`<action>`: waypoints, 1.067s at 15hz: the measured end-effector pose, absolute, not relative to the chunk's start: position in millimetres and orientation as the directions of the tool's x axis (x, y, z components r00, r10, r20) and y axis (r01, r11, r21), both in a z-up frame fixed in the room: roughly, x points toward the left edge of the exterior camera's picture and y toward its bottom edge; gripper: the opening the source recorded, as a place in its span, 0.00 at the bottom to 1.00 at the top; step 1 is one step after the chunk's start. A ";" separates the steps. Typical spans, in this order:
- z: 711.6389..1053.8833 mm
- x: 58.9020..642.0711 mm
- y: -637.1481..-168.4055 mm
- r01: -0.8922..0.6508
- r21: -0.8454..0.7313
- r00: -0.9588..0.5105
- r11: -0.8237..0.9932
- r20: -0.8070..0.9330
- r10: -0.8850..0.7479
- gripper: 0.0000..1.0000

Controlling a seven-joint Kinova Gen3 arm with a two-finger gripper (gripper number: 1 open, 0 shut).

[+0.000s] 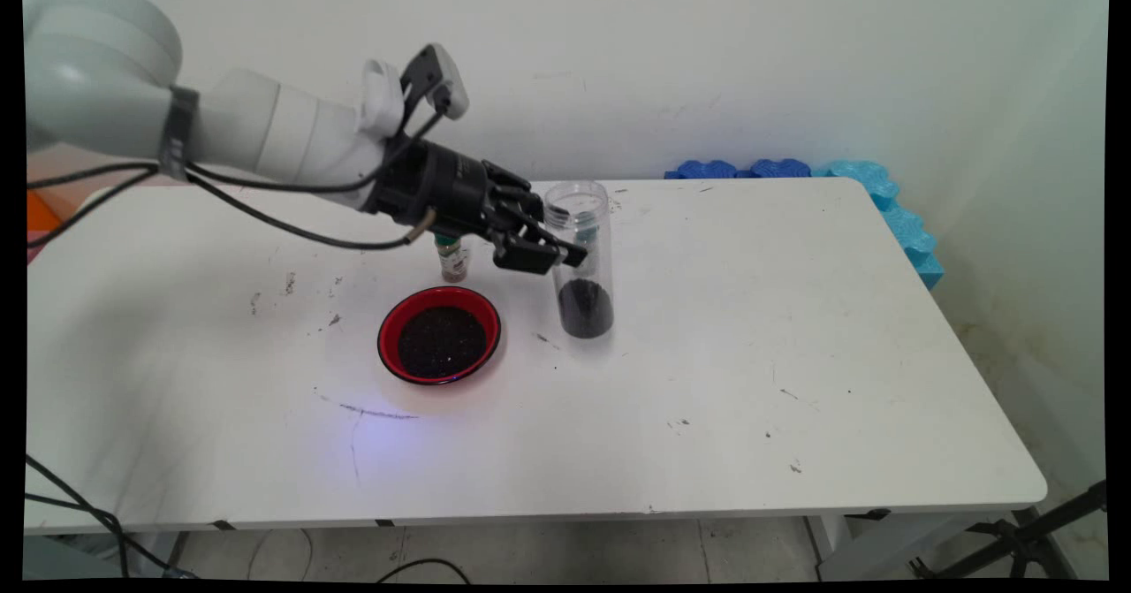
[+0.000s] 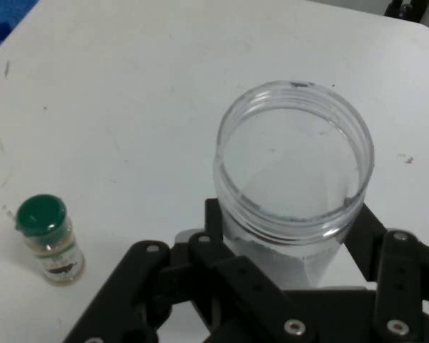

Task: Place the picked object on the table

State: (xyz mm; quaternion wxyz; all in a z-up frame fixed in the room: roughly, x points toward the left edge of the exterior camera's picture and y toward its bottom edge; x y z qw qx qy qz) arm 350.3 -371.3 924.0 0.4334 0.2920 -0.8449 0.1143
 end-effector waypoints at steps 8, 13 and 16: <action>872.4 340.5 -368.5 -0.605 0.077 -0.448 0.793 0.790 -0.419 0.00; 849.6 337.1 -368.7 -0.611 0.087 -0.444 0.786 0.785 -0.432 0.00; 839.8 335.9 -368.8 -0.615 0.091 -0.442 0.783 0.782 -0.438 0.00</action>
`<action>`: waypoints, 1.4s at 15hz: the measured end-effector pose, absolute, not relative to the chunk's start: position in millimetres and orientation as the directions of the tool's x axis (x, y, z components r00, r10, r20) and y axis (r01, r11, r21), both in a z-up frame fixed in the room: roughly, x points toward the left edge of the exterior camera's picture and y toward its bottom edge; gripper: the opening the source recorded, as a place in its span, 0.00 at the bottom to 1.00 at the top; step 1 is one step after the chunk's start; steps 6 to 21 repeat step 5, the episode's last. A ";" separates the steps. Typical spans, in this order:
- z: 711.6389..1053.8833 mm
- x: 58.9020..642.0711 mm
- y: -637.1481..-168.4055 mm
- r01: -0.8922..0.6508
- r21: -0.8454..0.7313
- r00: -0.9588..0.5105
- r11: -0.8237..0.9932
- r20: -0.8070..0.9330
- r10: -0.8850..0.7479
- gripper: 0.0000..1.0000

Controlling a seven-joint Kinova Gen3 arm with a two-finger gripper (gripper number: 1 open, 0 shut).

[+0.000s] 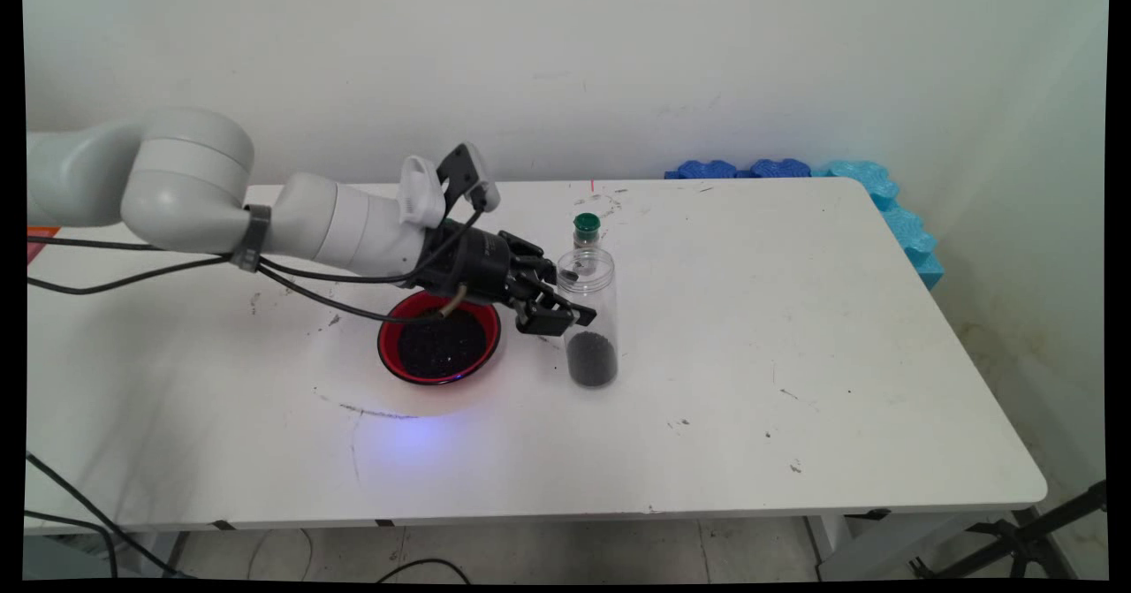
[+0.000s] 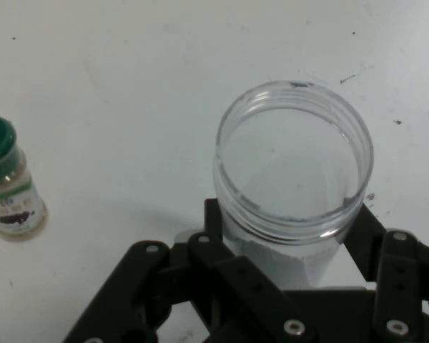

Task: Place the picked object on the table

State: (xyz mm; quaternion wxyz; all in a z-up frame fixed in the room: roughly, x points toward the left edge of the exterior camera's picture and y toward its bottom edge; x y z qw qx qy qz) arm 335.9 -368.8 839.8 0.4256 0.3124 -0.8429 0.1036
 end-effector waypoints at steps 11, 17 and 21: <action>831.1 334.2 -369.2 -0.618 0.098 -0.435 0.780 0.784 -0.443 1.00; 831.1 334.2 -369.2 -0.618 0.098 -0.435 0.780 0.784 -0.443 1.00; 831.1 334.2 -369.2 -0.618 0.098 -0.435 0.780 0.784 -0.443 1.00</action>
